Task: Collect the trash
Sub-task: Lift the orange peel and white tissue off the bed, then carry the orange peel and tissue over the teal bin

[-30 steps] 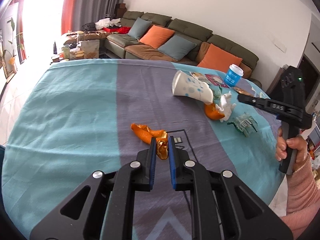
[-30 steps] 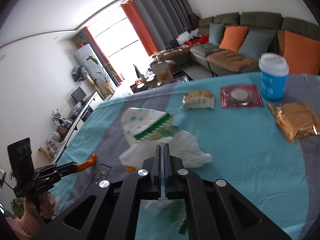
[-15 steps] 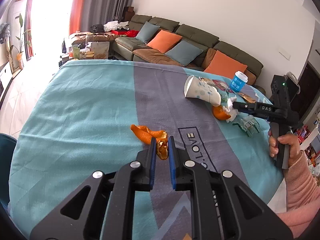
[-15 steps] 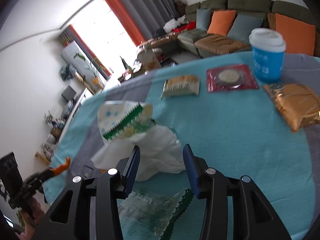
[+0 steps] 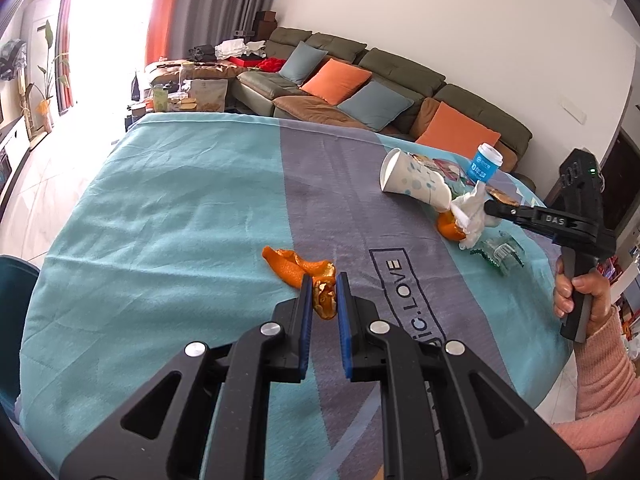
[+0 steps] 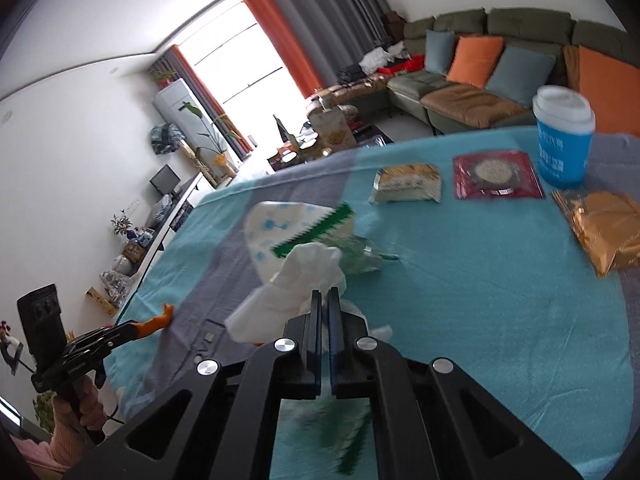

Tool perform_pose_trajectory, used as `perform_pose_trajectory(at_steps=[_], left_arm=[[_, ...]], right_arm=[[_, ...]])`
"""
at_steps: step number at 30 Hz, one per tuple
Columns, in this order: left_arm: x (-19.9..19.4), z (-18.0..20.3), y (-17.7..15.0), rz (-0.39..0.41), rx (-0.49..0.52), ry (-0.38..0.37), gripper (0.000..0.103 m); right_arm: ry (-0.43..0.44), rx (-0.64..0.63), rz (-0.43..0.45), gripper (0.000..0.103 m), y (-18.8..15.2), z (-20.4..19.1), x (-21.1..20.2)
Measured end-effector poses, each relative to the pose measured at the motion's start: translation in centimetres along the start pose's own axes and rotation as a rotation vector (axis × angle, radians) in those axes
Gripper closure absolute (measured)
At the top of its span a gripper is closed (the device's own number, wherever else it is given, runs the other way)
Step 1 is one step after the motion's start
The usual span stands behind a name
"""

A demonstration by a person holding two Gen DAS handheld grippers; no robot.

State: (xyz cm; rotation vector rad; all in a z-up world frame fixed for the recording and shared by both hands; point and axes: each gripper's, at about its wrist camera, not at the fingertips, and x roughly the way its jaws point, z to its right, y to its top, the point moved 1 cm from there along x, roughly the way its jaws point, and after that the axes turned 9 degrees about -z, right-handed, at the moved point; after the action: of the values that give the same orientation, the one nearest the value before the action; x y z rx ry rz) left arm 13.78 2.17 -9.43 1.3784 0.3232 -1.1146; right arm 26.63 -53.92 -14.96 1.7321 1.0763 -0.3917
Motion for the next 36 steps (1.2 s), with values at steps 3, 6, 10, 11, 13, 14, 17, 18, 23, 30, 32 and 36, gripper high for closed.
perform_pose_trajectory(at_steps=[3, 6, 10, 11, 13, 14, 17, 18, 23, 30, 32, 36], left_arm=[[-0.1, -0.1, 0.0, 0.004, -0.002, 0.002, 0.091], [-0.5, -0.1, -0.1, 0.012, -0.005, 0.007, 0.091], [-1.1, -0.4, -0.4, 0.022, -0.007, 0.014, 0.091], [-1.4, -0.5, -0.5, 0.026, -0.008, 0.016, 0.091], [-1.9, -0.7, -0.6, 0.034, -0.010, 0.018, 0.091], [-2.2, -0.8, -0.7, 0.039, -0.011, 0.022, 0.091], [-3.2, -1.1, -0.8, 0.054, -0.014, 0.029, 0.091], [-3.6, -1.2, -0.9, 0.059, -0.017, 0.032, 0.091], [-5.2, -1.9, -1.5, 0.077, -0.019, 0.050, 0.091], [-7.5, -3.4, -2.5, 0.104, -0.036, 0.091, 0.091], [-8.1, -3.9, -2.8, 0.111, -0.046, 0.101, 0.091], [-9.4, -5.2, -3.3, 0.126, -0.071, 0.131, 0.091]], right_arm=[[0.018, -0.028, 0.026, 0.101, 0.2, -1.2, -0.8], [0.038, -0.058, 0.047, 0.101, 0.3, -2.6, -1.5], [0.062, -0.103, 0.067, 0.101, 0.6, -4.5, -2.3], [0.070, -0.115, 0.071, 0.101, 0.7, -5.1, -2.4], [0.086, -0.137, 0.080, 0.101, 0.8, -6.1, -2.7], [0.096, -0.149, 0.084, 0.101, 0.9, -6.6, -2.7], [0.126, -0.179, 0.090, 0.101, 1.1, -8.2, -2.6], [0.140, -0.193, 0.087, 0.101, 1.2, -8.8, -2.4], [0.194, -0.234, 0.072, 0.101, 1.1, -11.8, -1.2], [0.263, -0.281, 0.024, 0.101, 1.2, -15.5, 1.9], [0.289, -0.295, 0.012, 0.101, 1.3, -16.8, 2.7], [0.328, -0.331, -0.015, 0.101, 1.7, -19.2, 4.5]])
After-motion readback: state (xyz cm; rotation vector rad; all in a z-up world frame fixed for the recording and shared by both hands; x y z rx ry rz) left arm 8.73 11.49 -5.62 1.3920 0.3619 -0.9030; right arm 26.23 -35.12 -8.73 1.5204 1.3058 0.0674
